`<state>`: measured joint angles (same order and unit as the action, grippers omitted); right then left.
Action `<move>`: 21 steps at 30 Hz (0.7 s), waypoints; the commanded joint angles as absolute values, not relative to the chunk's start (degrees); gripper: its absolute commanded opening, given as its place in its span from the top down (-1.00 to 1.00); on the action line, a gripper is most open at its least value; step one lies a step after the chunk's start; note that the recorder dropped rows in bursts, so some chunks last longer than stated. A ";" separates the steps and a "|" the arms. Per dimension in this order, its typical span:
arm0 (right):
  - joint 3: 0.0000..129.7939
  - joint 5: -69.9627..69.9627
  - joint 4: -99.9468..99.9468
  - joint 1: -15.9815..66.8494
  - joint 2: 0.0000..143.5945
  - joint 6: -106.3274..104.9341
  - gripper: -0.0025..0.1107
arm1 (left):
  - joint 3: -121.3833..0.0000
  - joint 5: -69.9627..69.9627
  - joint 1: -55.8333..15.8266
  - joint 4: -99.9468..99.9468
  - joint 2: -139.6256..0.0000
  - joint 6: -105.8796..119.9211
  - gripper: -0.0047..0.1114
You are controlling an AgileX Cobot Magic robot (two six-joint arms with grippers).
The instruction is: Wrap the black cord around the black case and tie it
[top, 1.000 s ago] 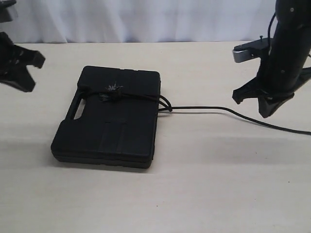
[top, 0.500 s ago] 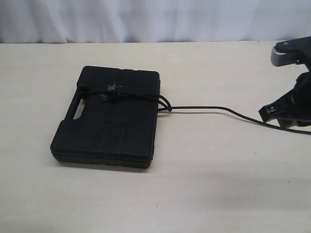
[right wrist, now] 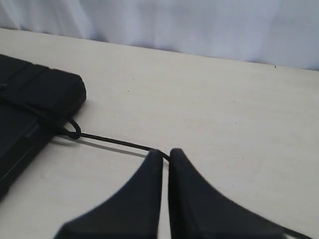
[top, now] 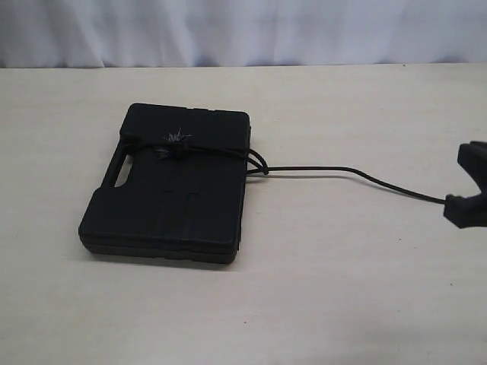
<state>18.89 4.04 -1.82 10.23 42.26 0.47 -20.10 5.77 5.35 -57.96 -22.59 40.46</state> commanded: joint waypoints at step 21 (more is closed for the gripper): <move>0.00 7.92 -2.19 10.09 17.15 0.00 0.88 | -3.82 8.72 3.64 -40.30 -9.97 40.83 0.92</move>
